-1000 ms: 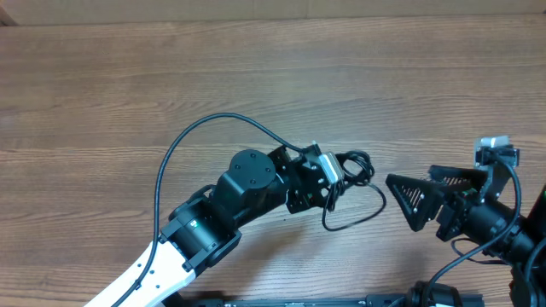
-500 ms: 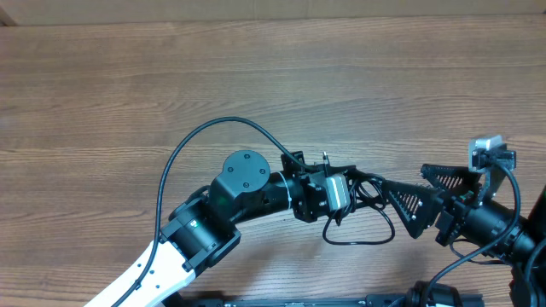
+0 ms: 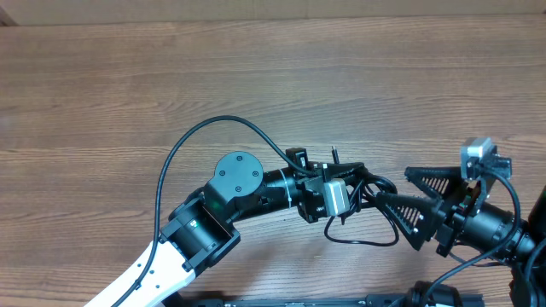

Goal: Untangle cables

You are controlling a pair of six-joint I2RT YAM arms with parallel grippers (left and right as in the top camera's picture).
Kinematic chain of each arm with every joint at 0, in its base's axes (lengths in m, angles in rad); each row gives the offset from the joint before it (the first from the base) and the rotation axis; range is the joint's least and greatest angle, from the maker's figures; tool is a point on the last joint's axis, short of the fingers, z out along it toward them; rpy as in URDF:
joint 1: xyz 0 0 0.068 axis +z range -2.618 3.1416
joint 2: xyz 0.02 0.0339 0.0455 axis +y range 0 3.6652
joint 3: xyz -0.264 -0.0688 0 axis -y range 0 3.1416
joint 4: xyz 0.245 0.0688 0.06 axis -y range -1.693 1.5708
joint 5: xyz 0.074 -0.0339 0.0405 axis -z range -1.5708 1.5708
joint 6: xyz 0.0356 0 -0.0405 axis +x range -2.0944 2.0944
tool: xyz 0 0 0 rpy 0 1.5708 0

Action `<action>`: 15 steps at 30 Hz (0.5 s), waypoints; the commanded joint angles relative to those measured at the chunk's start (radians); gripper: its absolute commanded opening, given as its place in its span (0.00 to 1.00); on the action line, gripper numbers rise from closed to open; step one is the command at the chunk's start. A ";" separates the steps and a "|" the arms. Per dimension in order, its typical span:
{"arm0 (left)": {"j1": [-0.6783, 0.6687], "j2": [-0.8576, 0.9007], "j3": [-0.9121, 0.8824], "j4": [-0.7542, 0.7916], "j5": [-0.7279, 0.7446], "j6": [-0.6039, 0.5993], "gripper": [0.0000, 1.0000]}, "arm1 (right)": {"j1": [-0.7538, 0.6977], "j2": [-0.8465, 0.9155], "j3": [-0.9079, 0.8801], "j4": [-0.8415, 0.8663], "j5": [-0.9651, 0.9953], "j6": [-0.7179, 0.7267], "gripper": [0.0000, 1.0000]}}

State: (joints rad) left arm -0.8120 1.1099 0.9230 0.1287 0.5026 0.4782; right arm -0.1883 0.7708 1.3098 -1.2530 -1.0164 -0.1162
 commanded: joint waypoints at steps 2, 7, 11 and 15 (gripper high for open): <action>-0.003 -0.014 0.024 0.025 0.018 -0.015 0.04 | -0.002 0.002 0.025 0.001 -0.061 -0.021 0.64; -0.003 0.014 0.024 0.112 0.018 -0.061 0.04 | -0.002 0.002 0.025 0.002 -0.069 -0.024 0.63; -0.003 0.038 0.024 0.140 0.015 -0.068 0.04 | -0.002 0.002 0.025 0.002 -0.070 -0.024 0.58; -0.003 0.073 0.024 0.179 0.016 -0.119 0.04 | -0.002 0.002 0.025 0.002 -0.070 -0.024 0.48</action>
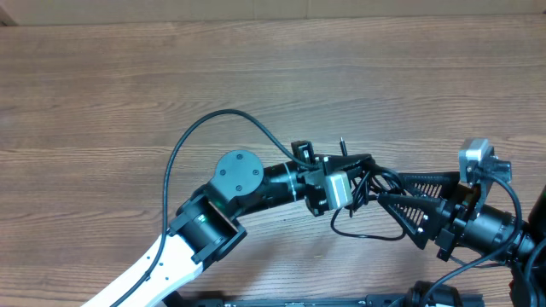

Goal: Untangle cables

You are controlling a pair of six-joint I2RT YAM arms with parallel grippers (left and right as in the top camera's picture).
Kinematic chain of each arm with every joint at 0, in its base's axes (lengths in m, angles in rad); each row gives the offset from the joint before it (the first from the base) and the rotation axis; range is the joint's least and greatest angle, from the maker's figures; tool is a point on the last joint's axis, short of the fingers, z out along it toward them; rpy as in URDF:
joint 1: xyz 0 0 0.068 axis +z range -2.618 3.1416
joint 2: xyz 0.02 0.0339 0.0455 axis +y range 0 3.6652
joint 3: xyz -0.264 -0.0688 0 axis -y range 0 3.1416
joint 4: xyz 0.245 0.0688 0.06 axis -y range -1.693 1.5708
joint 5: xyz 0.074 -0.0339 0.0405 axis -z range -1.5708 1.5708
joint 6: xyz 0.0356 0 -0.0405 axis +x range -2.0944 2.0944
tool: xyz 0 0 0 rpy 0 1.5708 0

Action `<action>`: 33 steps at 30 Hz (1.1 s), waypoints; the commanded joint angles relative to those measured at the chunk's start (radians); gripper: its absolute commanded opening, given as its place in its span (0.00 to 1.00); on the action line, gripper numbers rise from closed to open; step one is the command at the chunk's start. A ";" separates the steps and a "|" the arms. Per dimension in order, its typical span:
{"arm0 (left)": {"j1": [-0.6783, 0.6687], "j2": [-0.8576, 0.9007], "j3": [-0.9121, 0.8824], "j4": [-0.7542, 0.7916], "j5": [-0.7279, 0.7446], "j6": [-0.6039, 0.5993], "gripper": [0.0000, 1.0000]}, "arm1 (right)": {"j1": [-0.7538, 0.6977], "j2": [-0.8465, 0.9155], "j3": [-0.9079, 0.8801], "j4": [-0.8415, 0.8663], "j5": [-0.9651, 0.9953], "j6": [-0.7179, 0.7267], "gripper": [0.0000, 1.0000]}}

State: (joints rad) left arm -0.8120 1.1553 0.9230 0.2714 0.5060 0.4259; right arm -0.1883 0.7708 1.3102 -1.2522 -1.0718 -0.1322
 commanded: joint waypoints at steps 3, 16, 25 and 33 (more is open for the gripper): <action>-0.003 0.042 0.024 0.075 0.012 -0.095 0.04 | -0.002 0.002 0.024 0.002 -0.014 -0.008 0.38; -0.007 0.044 0.024 0.107 0.018 -0.120 0.04 | -0.003 0.007 0.024 0.010 0.101 -0.007 0.04; -0.004 0.012 0.024 0.078 -0.072 -0.222 1.00 | -0.003 0.007 0.024 0.077 0.254 0.004 0.04; 0.076 -0.143 0.024 -0.155 -0.291 -0.584 1.00 | -0.003 0.007 0.024 0.266 0.260 0.004 0.04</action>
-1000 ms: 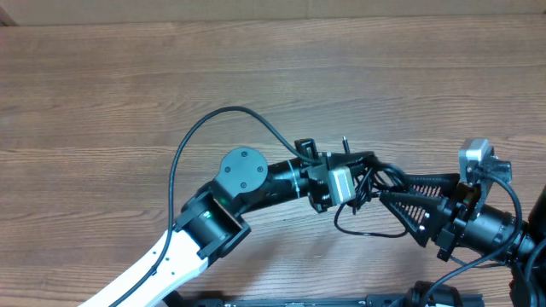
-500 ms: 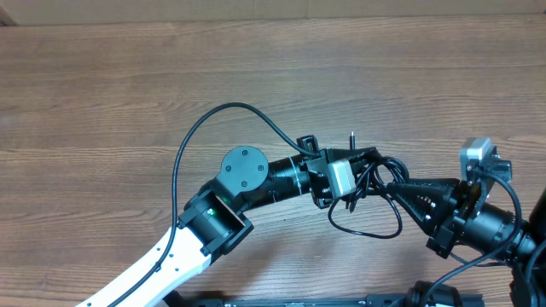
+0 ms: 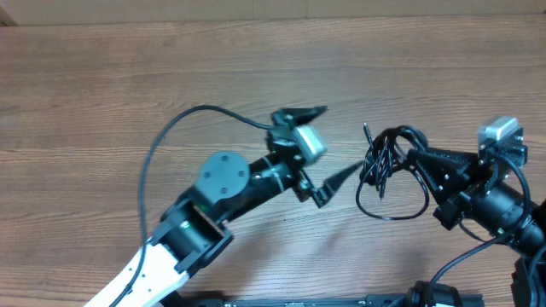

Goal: Untangle cables

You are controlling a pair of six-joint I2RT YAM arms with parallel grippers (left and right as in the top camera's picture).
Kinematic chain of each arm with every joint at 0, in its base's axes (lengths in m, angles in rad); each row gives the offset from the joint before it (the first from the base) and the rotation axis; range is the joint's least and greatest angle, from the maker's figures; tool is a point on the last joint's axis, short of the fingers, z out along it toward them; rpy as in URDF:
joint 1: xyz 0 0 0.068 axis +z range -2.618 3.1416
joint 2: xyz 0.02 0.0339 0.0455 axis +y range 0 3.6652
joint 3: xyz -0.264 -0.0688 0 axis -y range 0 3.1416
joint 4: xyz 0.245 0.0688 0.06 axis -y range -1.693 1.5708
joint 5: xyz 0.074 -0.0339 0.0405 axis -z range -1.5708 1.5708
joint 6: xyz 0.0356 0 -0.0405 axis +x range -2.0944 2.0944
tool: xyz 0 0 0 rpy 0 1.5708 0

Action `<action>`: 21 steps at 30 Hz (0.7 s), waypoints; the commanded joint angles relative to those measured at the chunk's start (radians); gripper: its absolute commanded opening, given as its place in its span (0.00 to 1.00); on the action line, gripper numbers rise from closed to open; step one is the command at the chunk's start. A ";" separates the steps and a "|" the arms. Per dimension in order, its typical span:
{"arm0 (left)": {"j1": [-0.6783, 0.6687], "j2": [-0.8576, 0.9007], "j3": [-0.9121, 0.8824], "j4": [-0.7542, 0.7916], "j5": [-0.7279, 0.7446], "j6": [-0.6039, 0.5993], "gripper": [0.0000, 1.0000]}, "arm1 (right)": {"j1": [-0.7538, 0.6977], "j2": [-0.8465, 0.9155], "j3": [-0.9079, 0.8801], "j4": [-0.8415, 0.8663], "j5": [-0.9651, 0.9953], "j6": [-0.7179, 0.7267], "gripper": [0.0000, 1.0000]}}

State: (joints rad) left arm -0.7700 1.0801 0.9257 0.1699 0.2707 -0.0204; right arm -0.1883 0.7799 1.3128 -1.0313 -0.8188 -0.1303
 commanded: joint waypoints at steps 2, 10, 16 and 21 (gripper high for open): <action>0.046 -0.097 0.022 -0.101 -0.052 -0.139 1.00 | -0.003 -0.002 0.022 0.072 0.007 0.003 0.04; 0.050 -0.114 0.021 -0.208 -0.052 -0.529 1.00 | -0.003 -0.002 0.022 0.205 0.002 0.105 0.04; 0.050 -0.079 0.021 -0.211 -0.043 -0.867 1.00 | -0.003 -0.002 0.022 0.240 -0.104 0.108 0.04; 0.050 -0.060 0.021 -0.181 -0.001 -1.042 1.00 | -0.003 -0.002 0.022 0.246 -0.107 0.152 0.04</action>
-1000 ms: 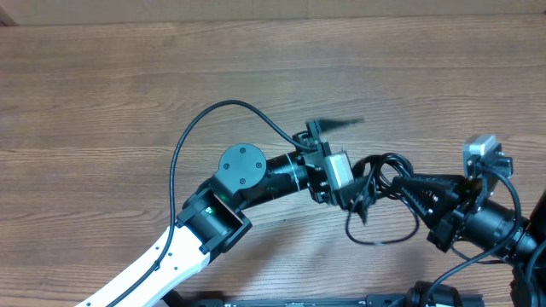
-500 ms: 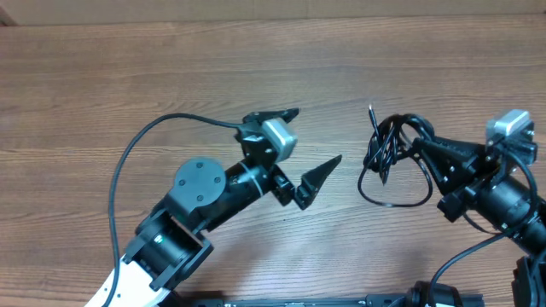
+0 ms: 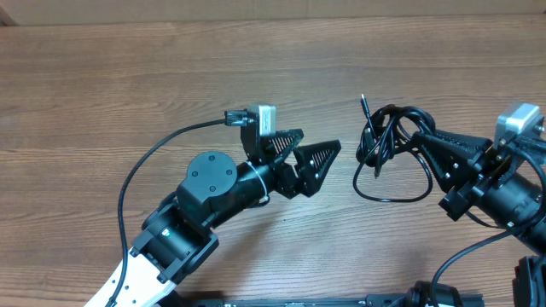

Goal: Untangle cables

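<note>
A black cable bundle (image 3: 382, 141) hangs right of centre in the overhead view. One plug end pokes up at its top and a loose loop (image 3: 394, 197) sags below it. My right gripper (image 3: 415, 141) reaches in from the right edge and is shut on the bundle's right side. My left gripper (image 3: 321, 141) sits left of the bundle with a gap of bare wood between them. It stands open with nothing between its fingers. How the strands cross inside the bundle is too small to tell.
The left arm's own black lead (image 3: 162, 153) arcs over the wooden table (image 3: 128, 77) to the wrist camera. The dark rig base (image 3: 358, 300) runs along the front edge. Both arms take up the front half of the table.
My left gripper has drawn back left and turned, and the gap to the bundle has widened. My right gripper has moved a little up and right with the bundle in it.
At first my left gripper was in the cable bundle at the centre, and my right gripper stood open beside it. The right then closed in on the bundle. Later the left was off the cable and the right held it, and now the two stand farther apart.
</note>
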You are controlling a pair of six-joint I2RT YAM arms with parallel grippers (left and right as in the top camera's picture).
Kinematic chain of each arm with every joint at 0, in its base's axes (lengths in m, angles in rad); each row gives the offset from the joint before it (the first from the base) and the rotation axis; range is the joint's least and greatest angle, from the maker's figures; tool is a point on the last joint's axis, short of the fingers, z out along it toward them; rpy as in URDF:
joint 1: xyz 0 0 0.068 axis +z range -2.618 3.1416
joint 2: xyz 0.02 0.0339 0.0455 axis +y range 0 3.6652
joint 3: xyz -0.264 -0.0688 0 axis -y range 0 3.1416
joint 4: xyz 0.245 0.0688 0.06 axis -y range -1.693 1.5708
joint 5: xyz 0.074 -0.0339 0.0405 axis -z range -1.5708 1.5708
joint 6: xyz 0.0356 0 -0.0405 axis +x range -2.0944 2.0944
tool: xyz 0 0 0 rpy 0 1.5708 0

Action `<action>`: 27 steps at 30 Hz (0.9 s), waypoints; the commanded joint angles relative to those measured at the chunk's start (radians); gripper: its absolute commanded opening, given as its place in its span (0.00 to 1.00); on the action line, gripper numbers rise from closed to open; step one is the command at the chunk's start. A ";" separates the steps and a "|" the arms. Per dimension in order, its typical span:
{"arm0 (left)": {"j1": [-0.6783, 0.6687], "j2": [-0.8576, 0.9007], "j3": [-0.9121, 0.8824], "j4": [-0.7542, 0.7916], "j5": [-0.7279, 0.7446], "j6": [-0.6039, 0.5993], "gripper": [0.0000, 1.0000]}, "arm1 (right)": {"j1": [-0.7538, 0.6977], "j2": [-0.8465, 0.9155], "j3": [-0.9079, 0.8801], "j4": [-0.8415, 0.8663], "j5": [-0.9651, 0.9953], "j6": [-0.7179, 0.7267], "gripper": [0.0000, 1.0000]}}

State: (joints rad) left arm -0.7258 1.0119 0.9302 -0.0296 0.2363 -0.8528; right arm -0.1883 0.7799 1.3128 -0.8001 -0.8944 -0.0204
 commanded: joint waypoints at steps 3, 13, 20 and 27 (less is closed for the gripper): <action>0.005 0.014 0.017 0.042 0.070 -0.350 1.00 | -0.003 -0.002 0.022 0.023 -0.032 0.078 0.04; 0.006 0.015 0.017 0.167 0.276 -0.623 1.00 | -0.003 -0.002 0.022 0.077 -0.032 0.209 0.04; 0.006 0.026 0.017 0.166 0.277 -0.726 0.95 | -0.002 -0.002 0.022 0.204 -0.107 0.319 0.04; 0.005 0.080 0.017 0.245 0.290 -0.814 0.92 | -0.002 -0.002 0.022 0.216 -0.167 0.342 0.04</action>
State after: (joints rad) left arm -0.7254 1.0626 0.9302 0.1764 0.5007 -1.5993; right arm -0.1883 0.7799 1.3128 -0.5941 -1.0012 0.2909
